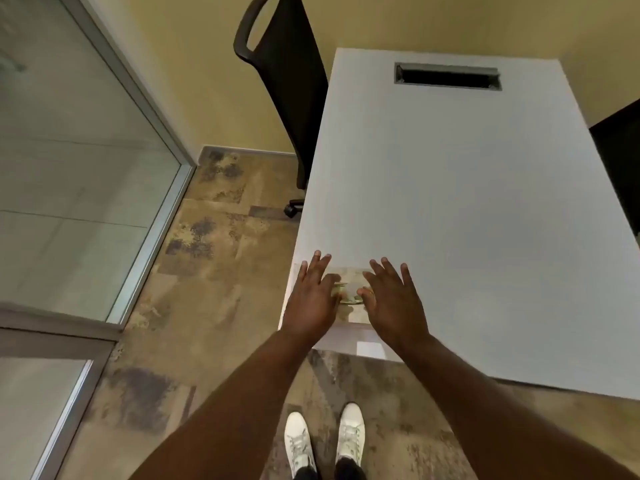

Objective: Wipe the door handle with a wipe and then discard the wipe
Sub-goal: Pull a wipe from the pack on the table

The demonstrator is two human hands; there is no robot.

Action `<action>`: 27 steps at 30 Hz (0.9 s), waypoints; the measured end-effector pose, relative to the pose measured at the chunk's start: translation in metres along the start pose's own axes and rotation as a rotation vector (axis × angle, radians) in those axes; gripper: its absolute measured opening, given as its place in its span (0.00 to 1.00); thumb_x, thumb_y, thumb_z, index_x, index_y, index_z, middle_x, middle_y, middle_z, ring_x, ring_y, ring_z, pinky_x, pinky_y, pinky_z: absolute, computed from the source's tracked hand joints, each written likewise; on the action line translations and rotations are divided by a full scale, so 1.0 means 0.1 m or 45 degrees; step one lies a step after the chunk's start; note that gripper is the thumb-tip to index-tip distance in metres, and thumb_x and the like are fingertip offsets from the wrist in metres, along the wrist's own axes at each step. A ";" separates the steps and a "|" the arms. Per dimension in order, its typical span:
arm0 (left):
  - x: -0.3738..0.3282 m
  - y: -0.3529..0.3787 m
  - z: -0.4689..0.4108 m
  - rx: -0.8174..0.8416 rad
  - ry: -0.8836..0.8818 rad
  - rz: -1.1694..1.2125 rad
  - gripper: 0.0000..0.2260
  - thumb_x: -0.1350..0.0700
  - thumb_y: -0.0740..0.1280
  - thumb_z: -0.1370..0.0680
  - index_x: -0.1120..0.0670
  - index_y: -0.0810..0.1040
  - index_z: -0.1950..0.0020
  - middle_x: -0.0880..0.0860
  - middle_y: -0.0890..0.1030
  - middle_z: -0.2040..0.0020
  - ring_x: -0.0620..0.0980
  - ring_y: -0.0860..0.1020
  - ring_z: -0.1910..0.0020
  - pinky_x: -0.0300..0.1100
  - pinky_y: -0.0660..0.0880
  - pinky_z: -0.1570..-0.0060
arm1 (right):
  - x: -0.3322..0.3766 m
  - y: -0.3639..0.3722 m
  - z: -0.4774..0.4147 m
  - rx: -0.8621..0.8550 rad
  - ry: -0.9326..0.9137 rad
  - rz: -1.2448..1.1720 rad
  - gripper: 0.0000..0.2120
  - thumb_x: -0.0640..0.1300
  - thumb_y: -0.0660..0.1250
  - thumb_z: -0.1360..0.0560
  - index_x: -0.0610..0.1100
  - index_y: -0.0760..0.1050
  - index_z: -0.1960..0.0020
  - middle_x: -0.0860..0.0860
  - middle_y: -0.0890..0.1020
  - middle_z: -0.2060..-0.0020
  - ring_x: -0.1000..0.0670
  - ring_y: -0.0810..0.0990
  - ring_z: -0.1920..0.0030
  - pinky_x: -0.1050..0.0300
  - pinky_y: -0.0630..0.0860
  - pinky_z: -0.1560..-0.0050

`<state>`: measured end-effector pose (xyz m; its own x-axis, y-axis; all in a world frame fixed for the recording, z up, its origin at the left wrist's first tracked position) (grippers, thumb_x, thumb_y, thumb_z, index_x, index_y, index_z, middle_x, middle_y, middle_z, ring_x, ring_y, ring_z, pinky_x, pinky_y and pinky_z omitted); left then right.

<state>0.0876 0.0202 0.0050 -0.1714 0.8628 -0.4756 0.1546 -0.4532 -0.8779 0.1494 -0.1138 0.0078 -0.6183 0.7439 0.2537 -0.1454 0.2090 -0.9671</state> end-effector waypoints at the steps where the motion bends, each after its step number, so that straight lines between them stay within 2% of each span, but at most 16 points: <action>1: 0.01 0.08 -0.02 0.017 -0.006 -0.011 0.14 0.52 0.66 0.17 0.55 0.79 0.33 0.56 0.64 0.19 0.52 0.51 0.17 0.41 0.36 0.21 | -0.02 0.06 -0.01 0.013 0.010 -0.010 0.18 0.51 0.62 0.17 0.44 0.78 0.31 0.46 0.75 0.27 0.45 0.65 0.22 0.40 0.51 0.20; 6: 0.07 0.32 -0.09 0.051 -0.073 0.030 0.14 0.52 0.66 0.17 0.55 0.80 0.34 0.55 0.66 0.20 0.52 0.52 0.17 0.43 0.37 0.20 | -0.10 0.31 -0.07 0.091 0.065 -0.071 0.16 0.50 0.63 0.17 0.45 0.79 0.33 0.47 0.74 0.26 0.46 0.64 0.22 0.42 0.49 0.19; 10: 0.11 0.39 -0.13 0.027 -0.088 0.029 0.10 0.56 0.66 0.18 0.56 0.84 0.40 0.57 0.70 0.23 0.55 0.57 0.18 0.51 0.47 0.18 | -0.11 0.37 -0.10 0.058 0.056 -0.077 0.12 0.47 0.62 0.17 0.45 0.81 0.39 0.48 0.76 0.28 0.47 0.65 0.22 0.42 0.48 0.19; 12: 0.10 0.37 -0.14 0.018 -0.070 0.041 0.09 0.57 0.66 0.18 0.57 0.84 0.41 0.57 0.72 0.24 0.55 0.58 0.18 0.52 0.48 0.18 | -0.10 0.35 -0.11 0.030 0.054 -0.091 0.12 0.46 0.63 0.18 0.45 0.82 0.40 0.48 0.78 0.29 0.47 0.67 0.23 0.42 0.49 0.19; 14: 0.10 0.31 -0.13 -0.007 -0.053 0.044 0.10 0.58 0.64 0.17 0.58 0.83 0.41 0.57 0.72 0.24 0.55 0.58 0.18 0.51 0.47 0.18 | -0.08 0.28 -0.11 -0.007 0.057 -0.107 0.11 0.45 0.63 0.18 0.45 0.82 0.41 0.48 0.79 0.31 0.47 0.68 0.24 0.41 0.50 0.20; 19: 0.06 0.10 -0.15 -0.062 -0.044 0.048 0.09 0.57 0.65 0.17 0.57 0.84 0.44 0.55 0.73 0.25 0.52 0.58 0.18 0.41 0.38 0.20 | -0.06 0.07 -0.09 -0.092 0.055 -0.164 0.09 0.45 0.65 0.19 0.45 0.82 0.44 0.48 0.81 0.33 0.48 0.71 0.26 0.38 0.54 0.21; 27: -0.05 -0.21 -0.16 -0.107 0.002 0.018 0.07 0.58 0.67 0.18 0.55 0.85 0.46 0.54 0.75 0.27 0.50 0.60 0.19 0.41 0.39 0.21 | 0.01 -0.29 -0.07 -0.206 0.021 -0.198 0.05 0.42 0.67 0.21 0.44 0.81 0.48 0.48 0.84 0.38 0.48 0.75 0.29 0.38 0.56 0.21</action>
<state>0.1010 0.0288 0.0269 -0.1674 0.8567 -0.4879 0.2381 -0.4451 -0.8633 0.1584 -0.1144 0.0361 -0.5851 0.7050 0.4008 -0.1109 0.4200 -0.9007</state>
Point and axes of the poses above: each hand's wrist, its own z-axis away from the middle knuckle, its own y-axis out of the palm, x = y × z, the point moved 9 cm from there along -z, towards the middle knuckle
